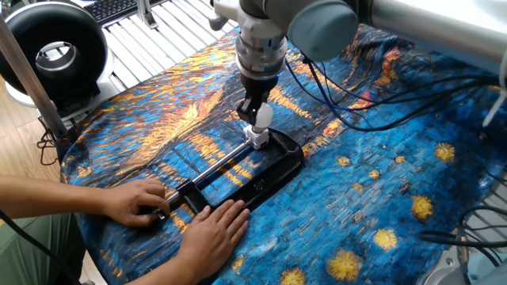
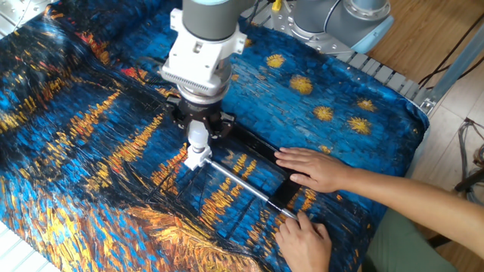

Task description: Install the light bulb by rotating it

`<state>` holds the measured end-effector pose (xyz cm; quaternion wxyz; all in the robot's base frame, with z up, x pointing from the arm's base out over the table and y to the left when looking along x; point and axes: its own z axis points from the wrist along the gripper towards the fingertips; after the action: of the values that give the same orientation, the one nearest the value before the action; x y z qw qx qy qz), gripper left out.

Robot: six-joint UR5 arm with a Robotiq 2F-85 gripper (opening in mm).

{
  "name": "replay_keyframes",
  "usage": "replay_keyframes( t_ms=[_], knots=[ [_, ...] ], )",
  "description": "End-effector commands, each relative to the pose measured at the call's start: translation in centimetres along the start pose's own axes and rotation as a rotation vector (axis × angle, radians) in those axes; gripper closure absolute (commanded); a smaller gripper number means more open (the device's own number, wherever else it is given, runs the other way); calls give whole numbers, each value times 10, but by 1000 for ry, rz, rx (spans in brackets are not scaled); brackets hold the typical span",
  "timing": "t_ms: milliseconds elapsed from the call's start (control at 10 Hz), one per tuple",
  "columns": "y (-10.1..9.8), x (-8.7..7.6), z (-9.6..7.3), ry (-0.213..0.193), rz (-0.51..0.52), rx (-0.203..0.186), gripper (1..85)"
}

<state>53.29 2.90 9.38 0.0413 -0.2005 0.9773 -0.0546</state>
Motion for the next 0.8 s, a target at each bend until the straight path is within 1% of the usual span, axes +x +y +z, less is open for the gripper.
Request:
replay_keyframes(
  t_ms=[0, 100, 200, 400, 700],
  knots=[
    [1, 2, 2, 31, -65, -42, 847],
    [-1, 2, 1, 49, -78, -43, 847],
    [0, 0, -1, 58, -83, -41, 847],
    [2, -5, 5, 49, -100, -56, 847],
    [2, -5, 6, 55, -123, -65, 847]
  ],
)
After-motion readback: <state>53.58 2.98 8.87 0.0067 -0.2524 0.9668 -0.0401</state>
